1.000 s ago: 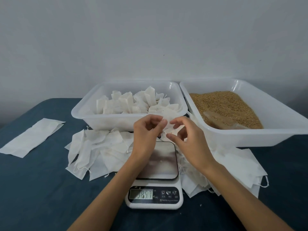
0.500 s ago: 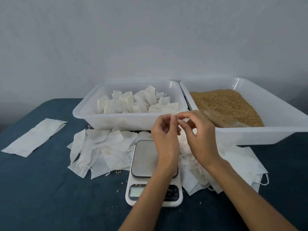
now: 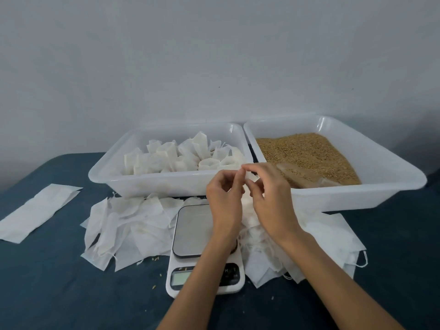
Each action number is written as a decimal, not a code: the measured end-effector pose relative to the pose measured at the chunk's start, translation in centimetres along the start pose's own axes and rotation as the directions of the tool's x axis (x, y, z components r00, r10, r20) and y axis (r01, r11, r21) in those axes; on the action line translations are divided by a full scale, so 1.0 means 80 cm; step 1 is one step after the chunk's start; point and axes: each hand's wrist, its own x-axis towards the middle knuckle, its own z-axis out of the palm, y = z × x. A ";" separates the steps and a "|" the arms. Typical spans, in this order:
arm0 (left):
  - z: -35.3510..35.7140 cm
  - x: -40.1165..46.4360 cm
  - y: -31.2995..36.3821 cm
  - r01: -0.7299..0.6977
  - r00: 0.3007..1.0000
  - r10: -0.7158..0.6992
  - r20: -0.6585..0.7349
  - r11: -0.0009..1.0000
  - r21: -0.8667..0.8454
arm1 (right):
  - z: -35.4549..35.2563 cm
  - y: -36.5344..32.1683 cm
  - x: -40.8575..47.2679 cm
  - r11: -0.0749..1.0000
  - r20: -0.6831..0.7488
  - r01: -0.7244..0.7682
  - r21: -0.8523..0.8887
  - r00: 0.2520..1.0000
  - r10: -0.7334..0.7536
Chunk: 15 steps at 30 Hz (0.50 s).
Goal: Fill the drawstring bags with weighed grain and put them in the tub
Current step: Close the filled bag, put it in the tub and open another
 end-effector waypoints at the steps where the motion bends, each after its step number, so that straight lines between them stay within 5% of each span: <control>1: -0.007 0.002 0.003 -0.002 1.000 0.002 0.026 1.000 -0.001 | 0.000 -0.001 0.000 1.000 0.001 0.003 0.013 1.000 -0.003; 8: -0.053 0.018 0.022 -0.032 0.950 -0.004 0.313 0.993 0.110 | 0.002 -0.003 0.000 0.963 0.103 -0.164 0.213 0.984 0.145; 15: -0.097 0.022 0.018 -0.015 0.927 -0.018 0.375 0.996 0.084 | 0.003 -0.006 0.000 0.818 0.215 -0.290 0.497 0.954 0.207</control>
